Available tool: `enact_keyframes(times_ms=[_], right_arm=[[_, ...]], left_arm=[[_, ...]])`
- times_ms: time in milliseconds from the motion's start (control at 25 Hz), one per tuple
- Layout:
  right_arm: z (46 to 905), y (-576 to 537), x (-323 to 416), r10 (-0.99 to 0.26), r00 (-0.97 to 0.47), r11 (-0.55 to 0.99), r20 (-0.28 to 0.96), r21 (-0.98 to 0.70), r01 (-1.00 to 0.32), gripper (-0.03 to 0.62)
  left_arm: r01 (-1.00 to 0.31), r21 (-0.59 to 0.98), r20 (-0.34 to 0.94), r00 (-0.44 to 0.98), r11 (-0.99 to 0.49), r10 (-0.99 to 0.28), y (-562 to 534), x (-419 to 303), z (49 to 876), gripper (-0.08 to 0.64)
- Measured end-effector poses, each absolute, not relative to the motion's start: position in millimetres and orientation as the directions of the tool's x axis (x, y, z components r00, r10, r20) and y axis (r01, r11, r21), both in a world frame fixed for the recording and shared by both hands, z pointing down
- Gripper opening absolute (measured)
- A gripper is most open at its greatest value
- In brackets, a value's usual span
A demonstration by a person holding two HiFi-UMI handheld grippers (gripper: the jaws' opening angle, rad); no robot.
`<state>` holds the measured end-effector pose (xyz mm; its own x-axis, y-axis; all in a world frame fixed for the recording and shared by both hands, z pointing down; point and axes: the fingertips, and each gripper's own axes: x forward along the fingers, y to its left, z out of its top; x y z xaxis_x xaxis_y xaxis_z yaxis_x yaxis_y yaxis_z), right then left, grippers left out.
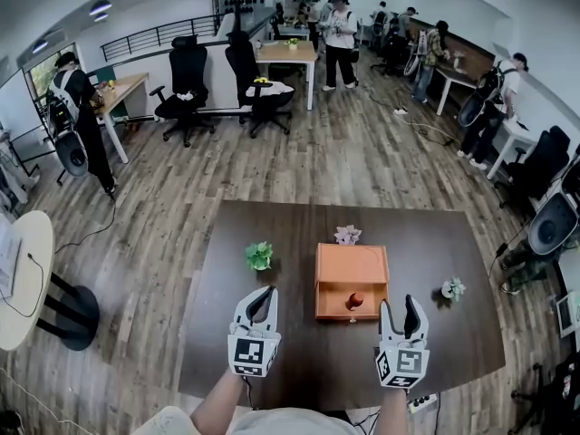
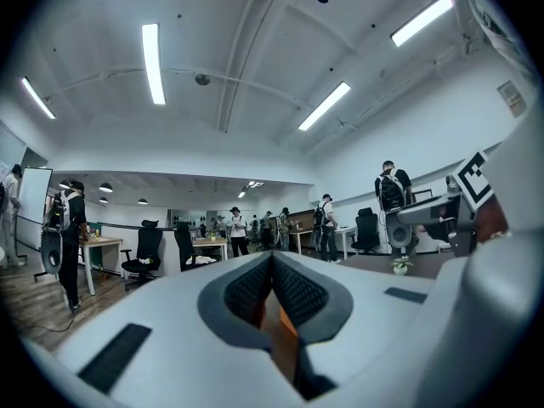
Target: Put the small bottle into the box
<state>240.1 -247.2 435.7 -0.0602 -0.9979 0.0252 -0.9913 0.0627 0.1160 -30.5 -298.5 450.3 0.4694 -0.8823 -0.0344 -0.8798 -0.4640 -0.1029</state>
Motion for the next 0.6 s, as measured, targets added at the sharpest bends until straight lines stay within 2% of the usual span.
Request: enact_keyframes(times_ms=[200, 320, 480, 600], right_arm=[[439.3, -248.5, 241.8, -0.998, -0.063, 0.066, 0.032, 0.116, -0.991, 0.213], [437.9, -247.1, 241.7, -0.998, -0.062, 0.064, 0.023, 0.116, -0.991, 0.177], [434.8, -246.5, 245.2, -0.999, -0.049, 0.050, 0.012, 0.116, -0.992, 0.098], [431.7, -244.8, 248.5, -0.999, -0.036, 0.035, -0.003, 0.113, -0.993, 0.015]], left_arm=[[-0.879, -0.109, -0.033, 0.470, -0.464, -0.882, -299.1, -27.9, 451.6, 0.002], [-0.880, -0.104, -0.033, 0.468, -0.463, -0.883, -297.9, -27.5, 451.8, 0.002], [-0.881, -0.103, -0.032, 0.467, -0.462, -0.884, -298.6, -25.3, 450.9, 0.002], [-0.881, -0.104, -0.032, 0.467, -0.462, -0.884, -298.5, -23.4, 450.3, 0.002]])
